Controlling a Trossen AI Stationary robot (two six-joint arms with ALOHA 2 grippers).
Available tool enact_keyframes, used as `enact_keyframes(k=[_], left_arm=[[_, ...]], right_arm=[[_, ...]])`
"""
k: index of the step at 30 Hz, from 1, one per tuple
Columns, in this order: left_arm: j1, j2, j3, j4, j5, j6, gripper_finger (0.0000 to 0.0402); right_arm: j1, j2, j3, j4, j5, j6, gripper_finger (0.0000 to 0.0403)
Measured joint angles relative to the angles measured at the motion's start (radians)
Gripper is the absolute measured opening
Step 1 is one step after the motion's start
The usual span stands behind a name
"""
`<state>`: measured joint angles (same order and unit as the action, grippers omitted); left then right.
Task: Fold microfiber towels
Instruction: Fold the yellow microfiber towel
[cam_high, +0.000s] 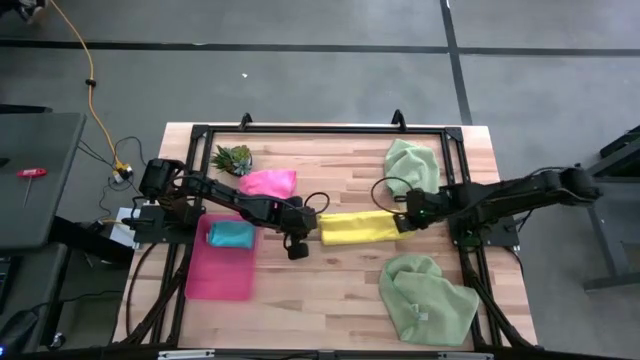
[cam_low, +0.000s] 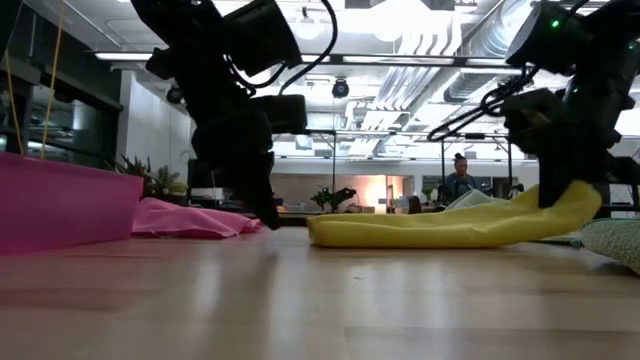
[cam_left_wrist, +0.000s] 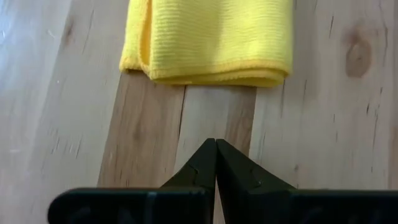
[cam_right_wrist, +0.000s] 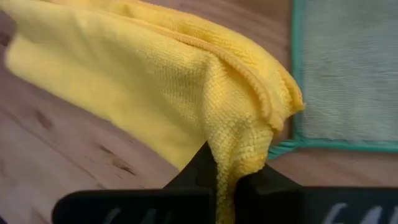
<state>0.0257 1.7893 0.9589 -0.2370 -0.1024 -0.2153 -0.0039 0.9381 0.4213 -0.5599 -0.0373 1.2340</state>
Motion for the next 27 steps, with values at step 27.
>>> enact_keyframes(k=[27], left_arm=[[0.023, 0.096, 0.093, -0.066, -0.027, 0.073, 0.0000]], right_arm=[[-0.013, 0.185, 0.255, -0.019, 0.042, 0.000, 0.0000]])
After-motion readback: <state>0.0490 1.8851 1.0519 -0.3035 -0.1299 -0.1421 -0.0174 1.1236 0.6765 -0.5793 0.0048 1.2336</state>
